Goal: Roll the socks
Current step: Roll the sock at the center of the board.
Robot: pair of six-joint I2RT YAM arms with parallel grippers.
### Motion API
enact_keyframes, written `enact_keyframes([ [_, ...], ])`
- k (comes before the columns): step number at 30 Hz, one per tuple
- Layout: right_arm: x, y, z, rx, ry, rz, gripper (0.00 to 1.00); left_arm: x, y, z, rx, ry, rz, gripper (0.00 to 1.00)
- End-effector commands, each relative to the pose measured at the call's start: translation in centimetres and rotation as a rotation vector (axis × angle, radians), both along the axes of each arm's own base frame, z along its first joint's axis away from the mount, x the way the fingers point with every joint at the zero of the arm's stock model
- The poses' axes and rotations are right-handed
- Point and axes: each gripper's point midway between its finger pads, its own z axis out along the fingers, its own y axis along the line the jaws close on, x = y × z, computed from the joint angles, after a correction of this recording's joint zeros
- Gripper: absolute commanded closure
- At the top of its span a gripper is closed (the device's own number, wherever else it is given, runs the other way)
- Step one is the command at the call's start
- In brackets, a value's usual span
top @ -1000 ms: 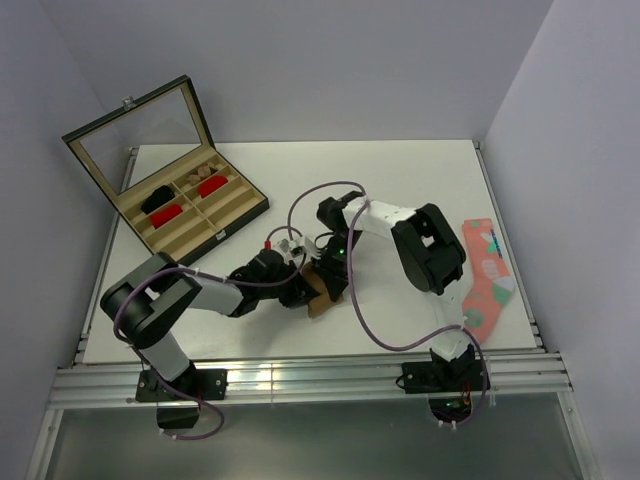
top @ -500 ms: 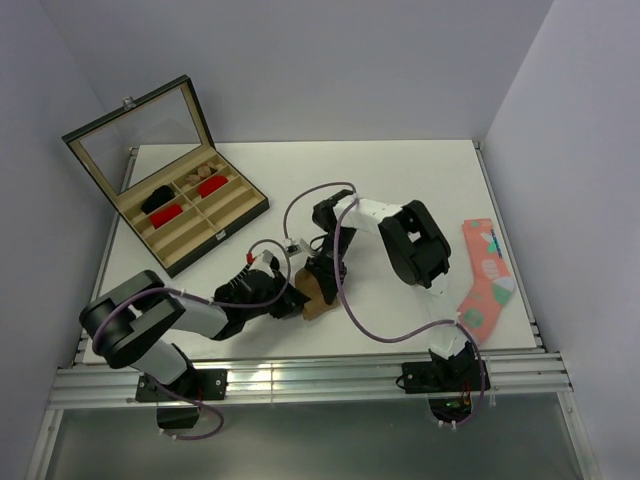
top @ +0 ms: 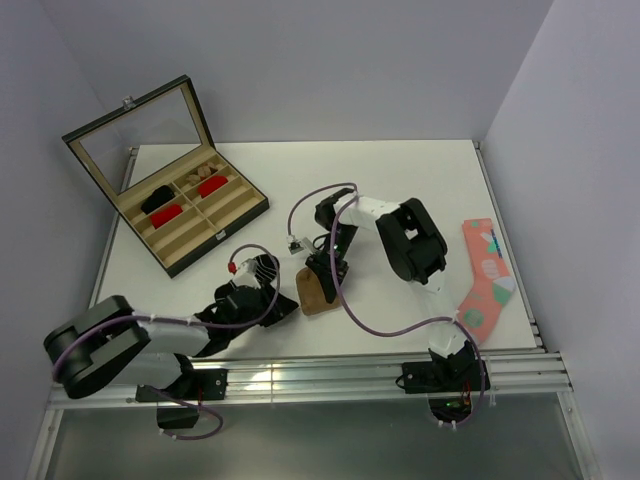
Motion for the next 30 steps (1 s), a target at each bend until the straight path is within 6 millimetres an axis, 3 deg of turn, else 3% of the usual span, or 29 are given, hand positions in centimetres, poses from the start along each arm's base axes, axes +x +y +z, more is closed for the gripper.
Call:
enact_keyframes([
  [1,2.4,-2.5,-3.9,-0.138,-0.120,0.063,0.71,0.8,2.1,0.7,0.093,-0.117,0.056,0.67],
  [6,2.6,-2.5,-4.1,-0.166,-0.111,0.050,0.71,0.9,1.7,5.9,0.087,-0.335,0.012,0.66],
  [8,2.7,-2.5,-4.2,-0.175,-0.114,0.048,0.71,0.3,0.4,8.5,0.067,-0.445,-0.072,0.64],
  [11,3.0,-2.5,-4.6,-0.192,-0.113,0.043,0.71,0.3,-0.9,10.2,0.104,-0.534,-0.162,0.64],
  [18,3.4,-2.3,-5.4,-0.214,-0.104,0.035,0.71,0.0,-4.3,11.0,0.165,-0.650,-0.325,0.60],
  [23,3.5,-2.3,-5.5,-0.231,-0.098,0.030,0.71,-0.4,-5.9,9.8,0.200,-0.678,-0.428,0.59],
  [30,3.4,-2.6,-5.6,-0.253,-0.080,0.035,0.71,-0.2,-6.6,7.6,0.220,-0.682,-0.455,0.58],
])
